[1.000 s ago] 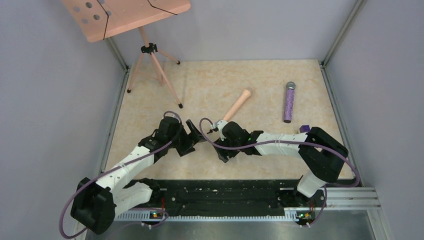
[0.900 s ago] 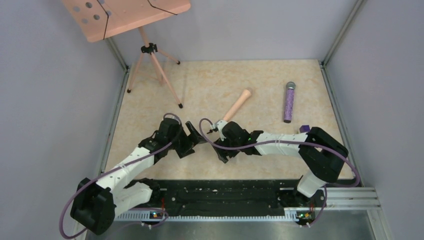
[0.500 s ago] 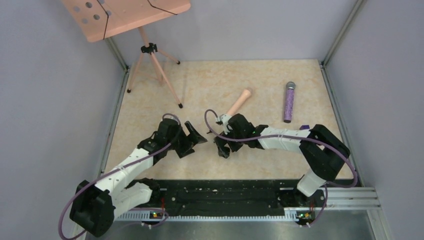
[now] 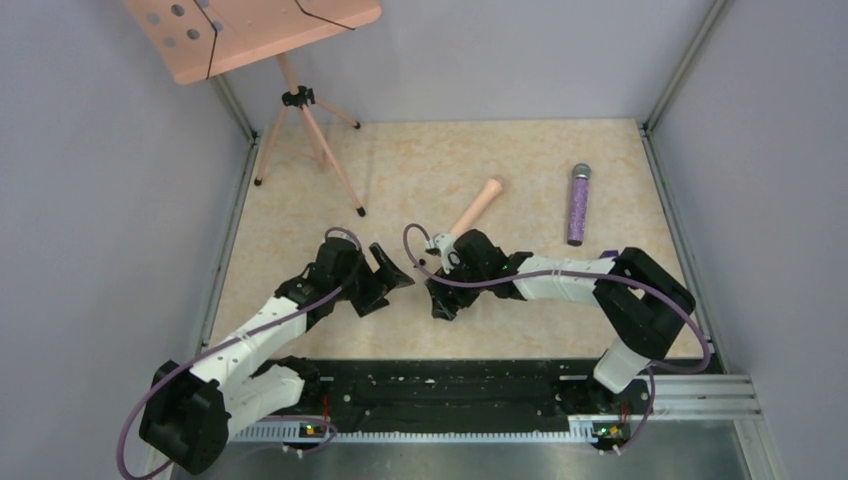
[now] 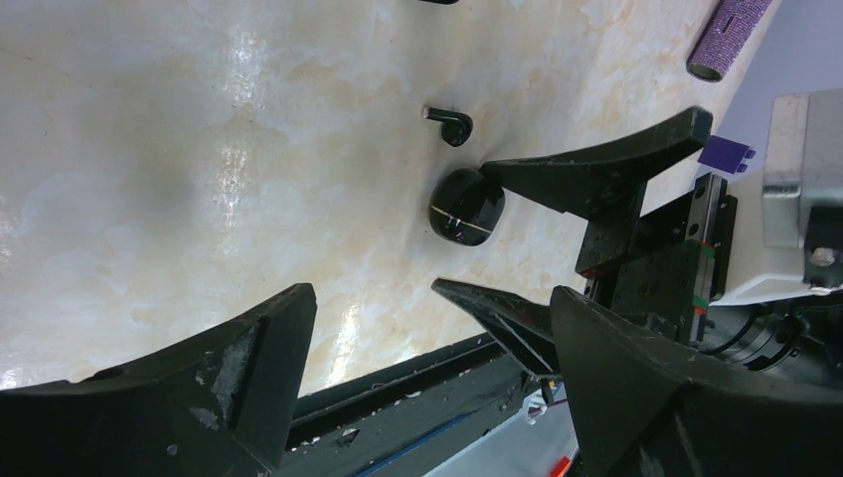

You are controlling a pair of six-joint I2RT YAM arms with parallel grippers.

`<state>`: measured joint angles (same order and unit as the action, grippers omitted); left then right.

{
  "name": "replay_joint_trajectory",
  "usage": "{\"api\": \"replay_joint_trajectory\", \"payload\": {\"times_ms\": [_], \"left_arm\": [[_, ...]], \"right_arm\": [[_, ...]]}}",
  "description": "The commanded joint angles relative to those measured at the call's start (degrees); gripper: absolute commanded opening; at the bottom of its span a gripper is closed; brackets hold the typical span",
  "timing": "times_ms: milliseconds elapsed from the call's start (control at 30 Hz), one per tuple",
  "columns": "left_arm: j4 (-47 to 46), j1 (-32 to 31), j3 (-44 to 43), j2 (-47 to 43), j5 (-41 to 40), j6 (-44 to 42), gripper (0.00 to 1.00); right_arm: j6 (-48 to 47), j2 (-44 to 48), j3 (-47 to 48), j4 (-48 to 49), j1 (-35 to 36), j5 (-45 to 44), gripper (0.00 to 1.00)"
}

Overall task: Insert the wireless bluetooth earbuds into the charging case
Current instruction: Pick up the charging case from the center of the board, then pass from the right arm to the left

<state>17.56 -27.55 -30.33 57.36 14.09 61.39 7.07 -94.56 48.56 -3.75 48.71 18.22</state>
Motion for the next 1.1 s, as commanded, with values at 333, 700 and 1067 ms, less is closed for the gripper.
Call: {"api": "replay_joint_trajectory", "payload": {"times_ms": [333,700,1067], "left_arm": [[-2.5,-0.2,0.5,-0.4,-0.2,1.3,0.92],[-27.5,-0.2,9.6,4.3,11.6,9.8,0.94],[-53.8,-3.6,10.3,16.3,24.1,11.7,0.88]], "right_arm": [[2.8,2.2,-3.1,-3.1,6.1,-16.4,0.45],[12.8,14.7,-9.8,5.5,4.5,-13.7,0.41],[19.0,26.0,-13.8,11.2,0.3,-7.6,0.41]]}}
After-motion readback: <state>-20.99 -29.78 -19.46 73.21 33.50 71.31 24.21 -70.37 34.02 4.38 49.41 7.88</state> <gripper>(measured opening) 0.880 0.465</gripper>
